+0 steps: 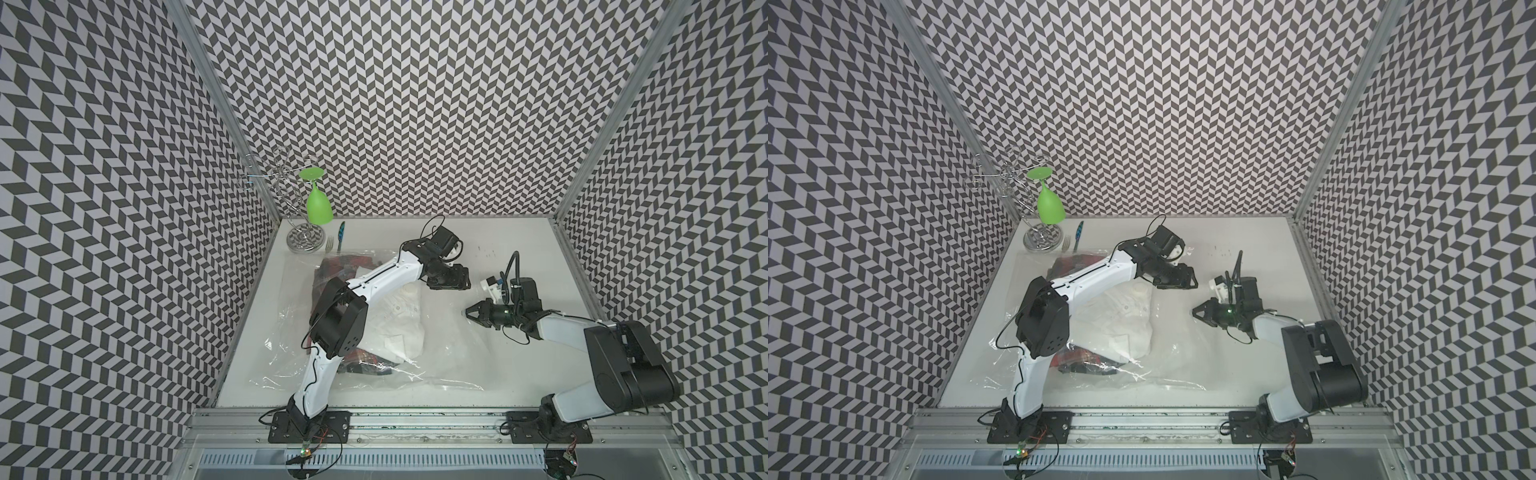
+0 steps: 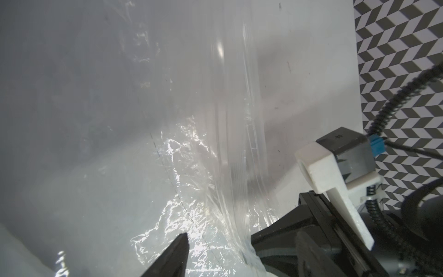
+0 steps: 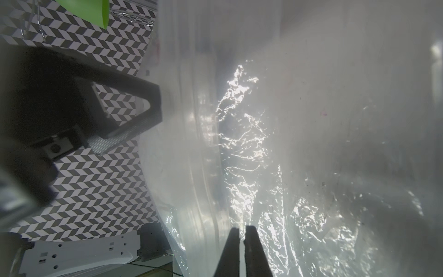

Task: Take the shirt out of the vacuum bag
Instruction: Open the vacuum bag at the center of the board.

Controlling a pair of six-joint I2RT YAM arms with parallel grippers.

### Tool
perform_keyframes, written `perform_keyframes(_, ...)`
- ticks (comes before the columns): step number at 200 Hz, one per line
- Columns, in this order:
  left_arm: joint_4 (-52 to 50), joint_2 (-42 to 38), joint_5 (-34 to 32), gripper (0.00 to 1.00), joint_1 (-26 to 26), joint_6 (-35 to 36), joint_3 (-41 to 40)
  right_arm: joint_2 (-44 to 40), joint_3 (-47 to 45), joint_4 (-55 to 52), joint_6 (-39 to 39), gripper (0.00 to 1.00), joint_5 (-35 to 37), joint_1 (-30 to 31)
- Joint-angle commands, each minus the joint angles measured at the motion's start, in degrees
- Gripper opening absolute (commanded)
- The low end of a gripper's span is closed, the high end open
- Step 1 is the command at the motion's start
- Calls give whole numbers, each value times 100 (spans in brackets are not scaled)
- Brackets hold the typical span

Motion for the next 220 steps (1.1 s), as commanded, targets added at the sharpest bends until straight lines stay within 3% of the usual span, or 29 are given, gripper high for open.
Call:
perform_keyframes(1,-667,181,-543,71,-108,308,194,-150,-41,348,108,10,33,94)
perform_keyframes(47,-770,446,-594,64,-193,469,485,-206,-137,468,174,10,25,183)
perform_keyframes(61,-808,543,-561,48,-212,496,537,-226,-156,482,196,10,17,184)
perform_keyframes(81,-865,605,-575,14,-216,581,541,-232,-162,479,193,10,-18,194)
perform_keyframes(91,-880,608,-579,6,-217,618,550,-226,-145,474,197,10,-19,184)
perform_keyframes(126,-1286,560,-736,3,-214,717,1101,-38,130,531,371,18,-109,185)
perform_keyframes(177,-1279,-11,-775,0,-246,691,953,370,800,680,542,36,-285,184)
perform_keyframes(220,-1218,-320,-768,0,-268,555,788,773,1130,930,807,40,-388,184)
